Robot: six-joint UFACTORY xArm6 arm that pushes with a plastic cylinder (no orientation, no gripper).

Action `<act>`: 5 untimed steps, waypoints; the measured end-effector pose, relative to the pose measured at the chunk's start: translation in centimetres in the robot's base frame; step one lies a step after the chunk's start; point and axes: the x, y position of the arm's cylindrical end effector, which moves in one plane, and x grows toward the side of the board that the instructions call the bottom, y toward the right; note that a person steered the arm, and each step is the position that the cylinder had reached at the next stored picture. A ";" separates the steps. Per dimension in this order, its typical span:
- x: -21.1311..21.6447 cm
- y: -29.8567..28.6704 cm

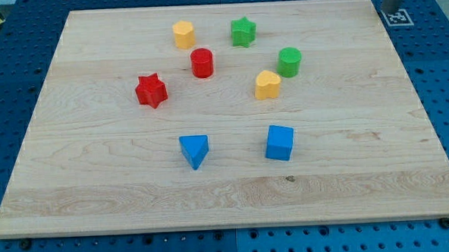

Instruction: Push the yellow heart towards center right

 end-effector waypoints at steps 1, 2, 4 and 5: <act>4.7 -7.1; 5.1 -11.5; 9.3 -19.4; 9.3 -24.2</act>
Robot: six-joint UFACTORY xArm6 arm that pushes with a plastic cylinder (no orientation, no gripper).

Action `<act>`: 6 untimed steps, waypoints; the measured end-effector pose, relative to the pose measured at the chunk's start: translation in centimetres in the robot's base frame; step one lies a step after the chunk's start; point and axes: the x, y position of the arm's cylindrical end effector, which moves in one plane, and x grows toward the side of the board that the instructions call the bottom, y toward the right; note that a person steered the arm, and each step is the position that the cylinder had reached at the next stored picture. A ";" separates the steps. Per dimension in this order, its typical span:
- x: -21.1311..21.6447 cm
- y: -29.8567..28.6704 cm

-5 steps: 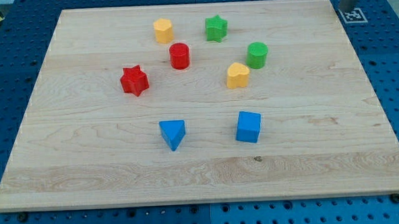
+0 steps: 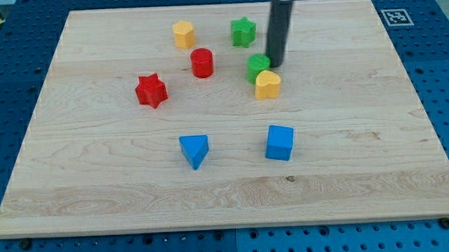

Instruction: Push the yellow heart towards center right

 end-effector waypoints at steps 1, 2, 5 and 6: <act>0.6 -2.9; 2.4 -3.5; 8.3 1.7; 8.9 1.5</act>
